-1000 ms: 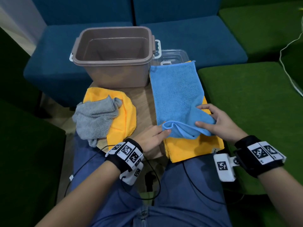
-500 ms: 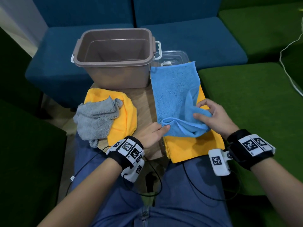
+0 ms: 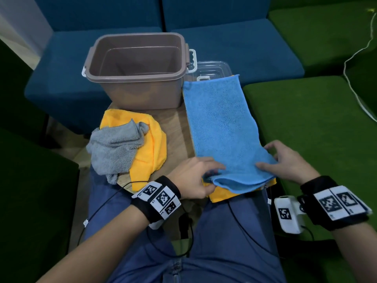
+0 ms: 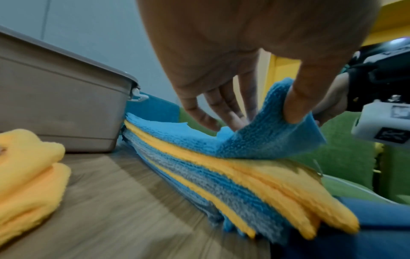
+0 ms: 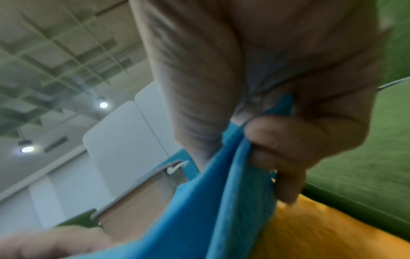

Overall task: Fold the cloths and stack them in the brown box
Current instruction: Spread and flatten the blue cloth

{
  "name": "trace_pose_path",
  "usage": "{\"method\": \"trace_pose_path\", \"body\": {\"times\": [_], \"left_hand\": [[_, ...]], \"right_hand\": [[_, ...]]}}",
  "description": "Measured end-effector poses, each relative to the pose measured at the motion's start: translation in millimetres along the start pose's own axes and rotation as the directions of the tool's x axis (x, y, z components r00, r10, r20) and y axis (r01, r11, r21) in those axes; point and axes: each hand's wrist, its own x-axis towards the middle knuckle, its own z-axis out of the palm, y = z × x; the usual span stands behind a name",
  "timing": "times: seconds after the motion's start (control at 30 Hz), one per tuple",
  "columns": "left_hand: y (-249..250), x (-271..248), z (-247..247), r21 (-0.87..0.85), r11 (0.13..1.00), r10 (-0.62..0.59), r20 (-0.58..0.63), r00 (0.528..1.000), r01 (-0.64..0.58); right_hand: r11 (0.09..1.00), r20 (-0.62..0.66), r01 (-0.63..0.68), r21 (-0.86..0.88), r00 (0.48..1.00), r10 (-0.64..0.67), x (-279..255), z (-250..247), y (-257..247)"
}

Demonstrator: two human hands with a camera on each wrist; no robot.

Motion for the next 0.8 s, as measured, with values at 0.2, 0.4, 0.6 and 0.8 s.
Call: {"method": "trace_pose_path", "body": {"times": [0.2, 0.4, 0.6, 0.8], "left_hand": [[-0.3, -3.9, 9.1, 0.102, 0.995, -0.010, 0.127, 0.992, -0.003], [0.9, -4.3, 11.0, 0.079, 0.997, -0.026, 0.154, 0.988, 0.014], [-2.8, -2.3, 21.7, 0.067, 0.996, -0.070, 0.180, 0.981, 0.058], [0.5, 13.3, 11.3, 0.017, 0.994, -0.111, 0.111, 0.988, 0.110]], "right_hand": [[0.991, -0.067, -0.053, -0.122, 0.997, 0.045, -4.1, 4.4, 5.0], [0.981, -0.252, 0.145, -0.128, 0.952, -0.174, -13.8, 4.6, -0.2], [0.952, -0.094, 0.021, -0.304, 0.994, -0.052, -12.3, 23.3, 13.0], [0.918, -0.176, 0.173, -0.356, 0.953, -0.247, -3.8, 29.8, 0.8]]}}
